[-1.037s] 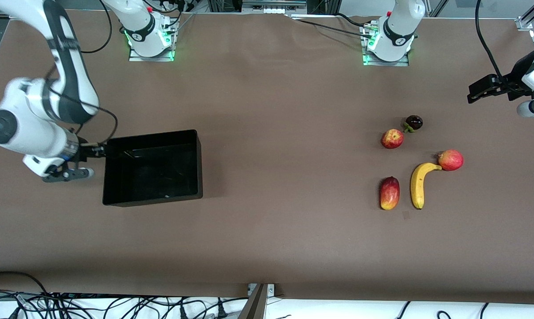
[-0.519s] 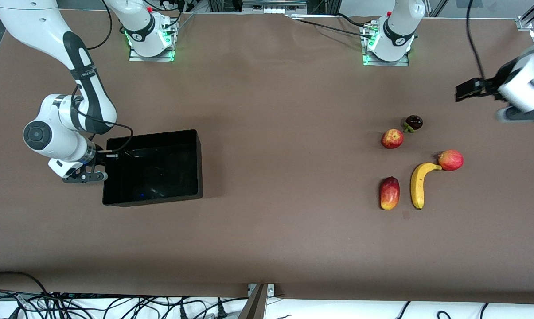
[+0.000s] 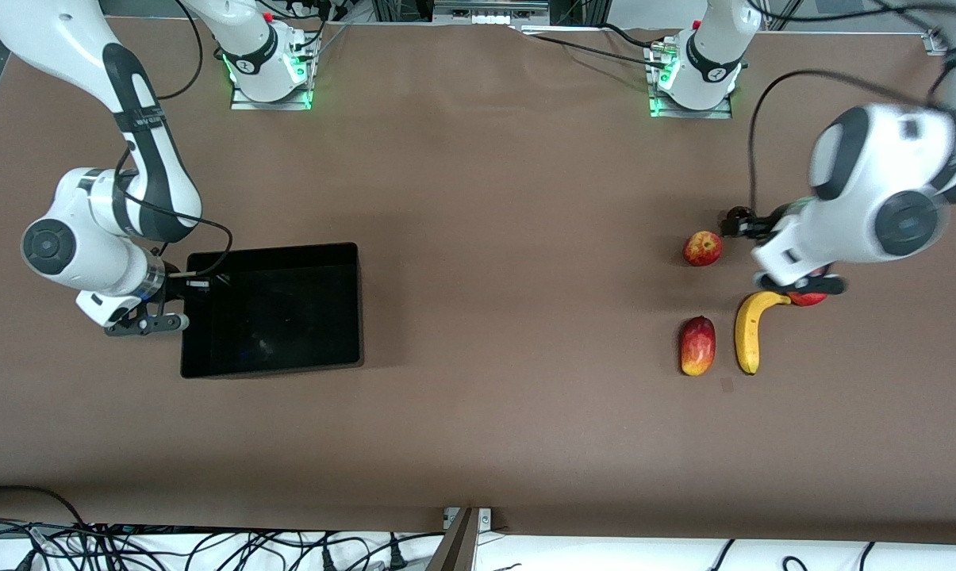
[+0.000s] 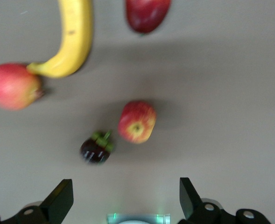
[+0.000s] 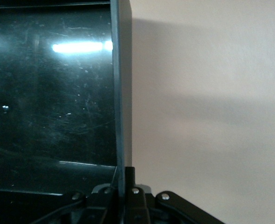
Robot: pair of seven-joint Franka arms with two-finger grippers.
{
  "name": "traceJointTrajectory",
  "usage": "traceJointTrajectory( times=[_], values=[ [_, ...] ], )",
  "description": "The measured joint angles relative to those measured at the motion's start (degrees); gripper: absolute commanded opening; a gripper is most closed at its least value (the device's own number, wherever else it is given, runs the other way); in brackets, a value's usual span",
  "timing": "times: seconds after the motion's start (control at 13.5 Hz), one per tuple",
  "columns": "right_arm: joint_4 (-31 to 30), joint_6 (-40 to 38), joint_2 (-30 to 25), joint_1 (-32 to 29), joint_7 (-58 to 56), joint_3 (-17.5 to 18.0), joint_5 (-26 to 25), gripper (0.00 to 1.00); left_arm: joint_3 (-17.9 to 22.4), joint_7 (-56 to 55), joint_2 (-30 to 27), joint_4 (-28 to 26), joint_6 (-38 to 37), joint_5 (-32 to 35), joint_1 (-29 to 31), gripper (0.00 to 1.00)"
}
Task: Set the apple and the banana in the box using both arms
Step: 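Grasp the box with the right gripper while the left gripper grasps the apple, then slide the box with the right gripper while the left gripper carries the apple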
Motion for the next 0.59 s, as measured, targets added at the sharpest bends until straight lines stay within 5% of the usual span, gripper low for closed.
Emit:
traceJointTrajectory(
  times=[0.22,0.44,0.52,0.59],
  values=[
    [7.7,-6.3,0.0,4.0,3.6,1.1,1.4,0.00,-0.8,5.4,0.7,-13.4,20.8,0.3,0.3,1.00],
    [12.9,-9.1,2.4,10.8,12.3,1.5,4.4,0.00,-0.7,7.7,2.0,-21.4,28.0,0.3,1.3,1.00],
    [14.4,-9.2,3.9,13.2,15.2,1.6,6.6,0.00,-0.7,7.8,3.3,-22.1,28.5,0.3,1.4,0.79],
    [15.6,-9.2,5.4,15.6,18.4,1.6,8.8,0.00,-0.8,7.8,4.9,-22.3,29.0,0.3,1.3,0.45]
  ],
)
